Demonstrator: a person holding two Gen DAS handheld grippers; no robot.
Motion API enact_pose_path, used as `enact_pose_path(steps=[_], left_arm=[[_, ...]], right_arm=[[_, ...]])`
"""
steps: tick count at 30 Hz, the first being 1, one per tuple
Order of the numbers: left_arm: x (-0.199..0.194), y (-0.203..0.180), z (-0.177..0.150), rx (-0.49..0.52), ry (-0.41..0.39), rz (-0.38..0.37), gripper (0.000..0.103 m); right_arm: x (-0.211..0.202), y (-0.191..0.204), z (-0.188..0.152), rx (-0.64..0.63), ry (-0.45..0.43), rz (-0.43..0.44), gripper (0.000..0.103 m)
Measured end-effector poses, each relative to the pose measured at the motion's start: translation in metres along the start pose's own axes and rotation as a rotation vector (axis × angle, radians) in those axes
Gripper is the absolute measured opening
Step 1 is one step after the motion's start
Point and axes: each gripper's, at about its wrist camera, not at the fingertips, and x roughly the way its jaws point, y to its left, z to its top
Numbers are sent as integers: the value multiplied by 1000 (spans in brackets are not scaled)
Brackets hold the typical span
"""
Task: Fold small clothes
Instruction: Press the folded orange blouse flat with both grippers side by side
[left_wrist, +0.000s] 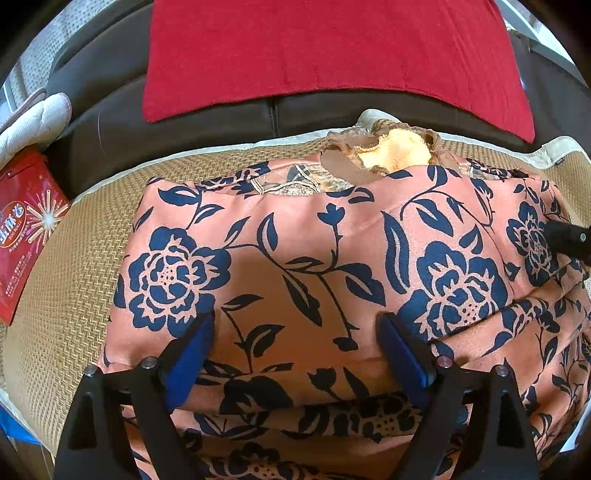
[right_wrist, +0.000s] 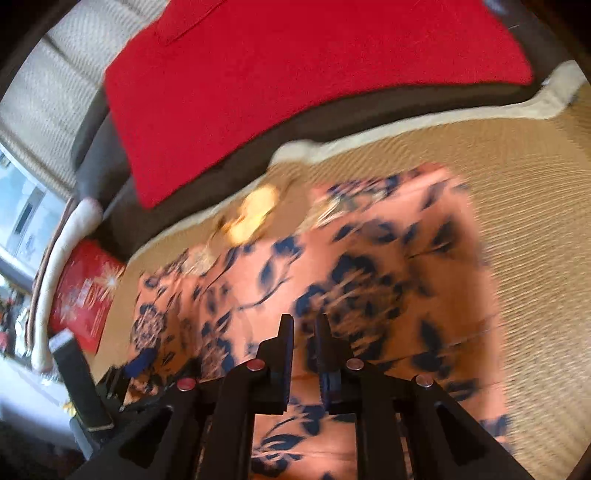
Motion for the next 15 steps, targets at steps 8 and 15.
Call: enact_pose_path(steps=[8, 15], left_arm=[[9, 4, 2, -43, 40, 43, 103], [-5, -16, 14, 72, -39, 361, 103]], right_arm=[[14, -26, 4, 58, 63, -68, 13], [1, -8, 5, -9, 9, -27, 15]])
